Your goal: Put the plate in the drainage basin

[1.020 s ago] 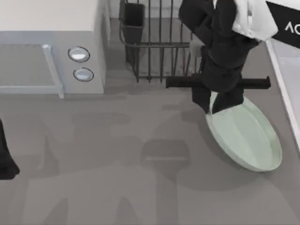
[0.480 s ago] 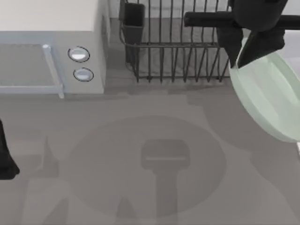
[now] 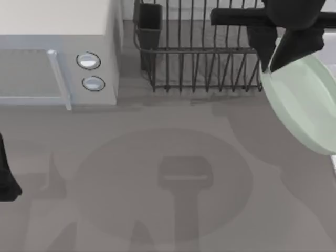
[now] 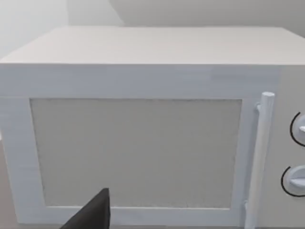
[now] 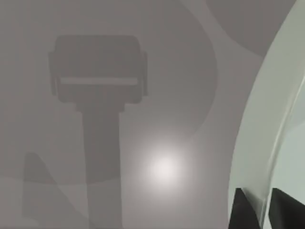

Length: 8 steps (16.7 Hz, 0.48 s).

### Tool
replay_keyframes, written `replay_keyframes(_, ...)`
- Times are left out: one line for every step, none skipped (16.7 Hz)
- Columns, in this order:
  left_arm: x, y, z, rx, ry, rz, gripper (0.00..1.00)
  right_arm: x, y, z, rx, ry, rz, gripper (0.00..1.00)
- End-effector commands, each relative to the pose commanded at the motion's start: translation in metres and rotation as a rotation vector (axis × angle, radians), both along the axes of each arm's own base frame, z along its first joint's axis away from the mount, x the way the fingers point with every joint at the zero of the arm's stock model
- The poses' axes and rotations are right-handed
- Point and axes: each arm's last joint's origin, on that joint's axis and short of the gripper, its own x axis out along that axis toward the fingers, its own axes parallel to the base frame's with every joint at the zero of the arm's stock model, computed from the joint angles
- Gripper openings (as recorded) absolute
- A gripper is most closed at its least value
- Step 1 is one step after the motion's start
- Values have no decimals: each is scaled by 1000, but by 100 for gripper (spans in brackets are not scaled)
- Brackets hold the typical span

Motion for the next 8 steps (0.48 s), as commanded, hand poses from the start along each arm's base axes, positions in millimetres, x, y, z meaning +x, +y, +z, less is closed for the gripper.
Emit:
replay_keyframes(0,0,0,0,0,0,100,9,-4,-3,-2,0,0,0)
replay_keyframes(0,0,0,0,0,0,100,22,-11,-7,-5,0,0,0)
replay_keyframes(0,0,0,0,0,0,100,38,-21,-14,-9,2,1,0)
replay_keyframes(0,0,0,0,0,0,100,57,-33,-24,-16,9,1,0)
replay_keyframes(0,0,0,0,0,0,100,79,-49,-38,-25,23,1,0)
replay_keyframes(0,0,0,0,0,0,100,101,-70,-55,-33,40,1,0)
replay_keyframes(0,0,0,0,0,0,100,122,-94,-74,-39,59,2,0)
replay_keyframes(0,0,0,0,0,0,100,140,-122,-93,-43,76,2,0)
